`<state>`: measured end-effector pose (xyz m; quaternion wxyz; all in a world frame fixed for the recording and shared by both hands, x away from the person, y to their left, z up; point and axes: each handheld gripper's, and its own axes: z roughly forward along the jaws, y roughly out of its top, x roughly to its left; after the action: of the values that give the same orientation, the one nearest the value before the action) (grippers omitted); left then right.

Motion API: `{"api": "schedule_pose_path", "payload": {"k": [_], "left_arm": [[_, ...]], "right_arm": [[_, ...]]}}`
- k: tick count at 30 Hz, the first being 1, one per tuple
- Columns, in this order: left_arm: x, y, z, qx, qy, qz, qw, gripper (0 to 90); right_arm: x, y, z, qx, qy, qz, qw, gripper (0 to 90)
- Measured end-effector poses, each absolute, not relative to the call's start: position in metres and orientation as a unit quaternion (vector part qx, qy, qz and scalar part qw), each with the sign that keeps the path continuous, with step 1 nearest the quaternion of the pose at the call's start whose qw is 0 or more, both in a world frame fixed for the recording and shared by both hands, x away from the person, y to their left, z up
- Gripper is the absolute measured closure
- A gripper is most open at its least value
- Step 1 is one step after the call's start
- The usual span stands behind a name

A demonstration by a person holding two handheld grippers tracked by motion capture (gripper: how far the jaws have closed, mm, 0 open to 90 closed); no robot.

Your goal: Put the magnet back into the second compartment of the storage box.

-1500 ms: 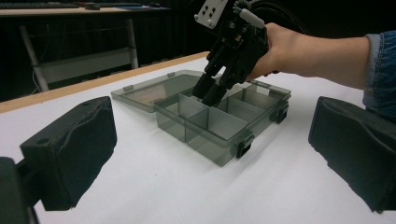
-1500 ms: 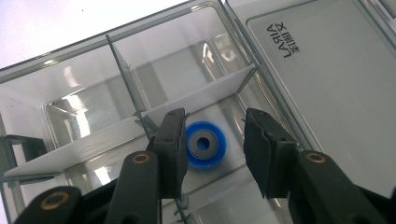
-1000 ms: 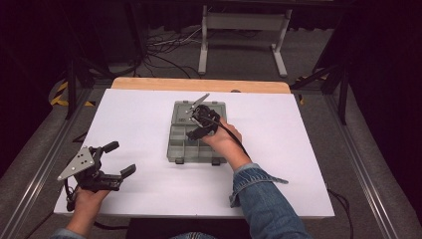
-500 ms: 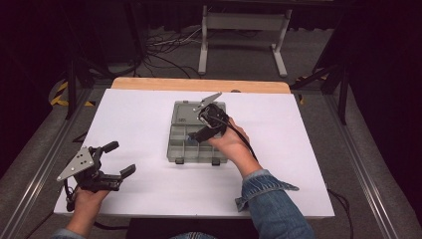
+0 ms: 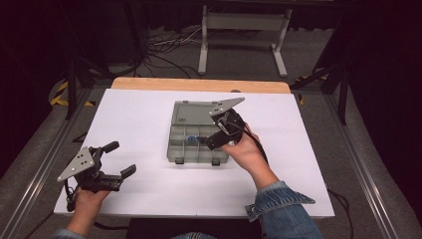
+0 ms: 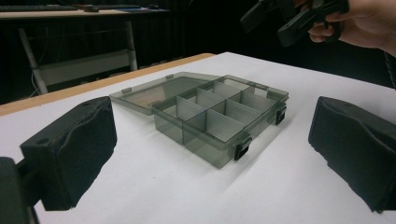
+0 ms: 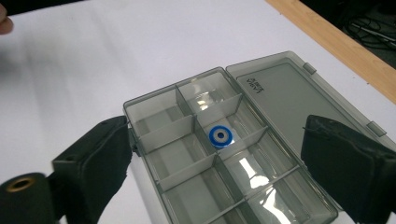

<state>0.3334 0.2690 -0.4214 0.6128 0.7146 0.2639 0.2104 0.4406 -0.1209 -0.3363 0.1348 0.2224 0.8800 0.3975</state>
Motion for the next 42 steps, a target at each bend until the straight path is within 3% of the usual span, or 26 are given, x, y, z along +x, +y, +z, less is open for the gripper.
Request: {"api": "schedule_pose_path", "payload": {"k": [8,29,42], "left_arm": [[0.333,0.268,-0.421,0.716,0.263,0.207,0.613,1.9],[0.333,0.268,-0.421,0.714,0.264,0.21,0.614,1.9],[0.332,0.27,-0.417,0.719,0.258,0.215,0.609,1.9]], "right_arm": [[0.423,-0.143,-0.332,0.216,0.866,0.428,0.141,0.5],[0.387,-0.203,-0.335,0.216,0.822,0.495,0.182,0.0],[0.367,-0.232,-0.363,0.228,0.794,0.526,0.202,0.0]]}}
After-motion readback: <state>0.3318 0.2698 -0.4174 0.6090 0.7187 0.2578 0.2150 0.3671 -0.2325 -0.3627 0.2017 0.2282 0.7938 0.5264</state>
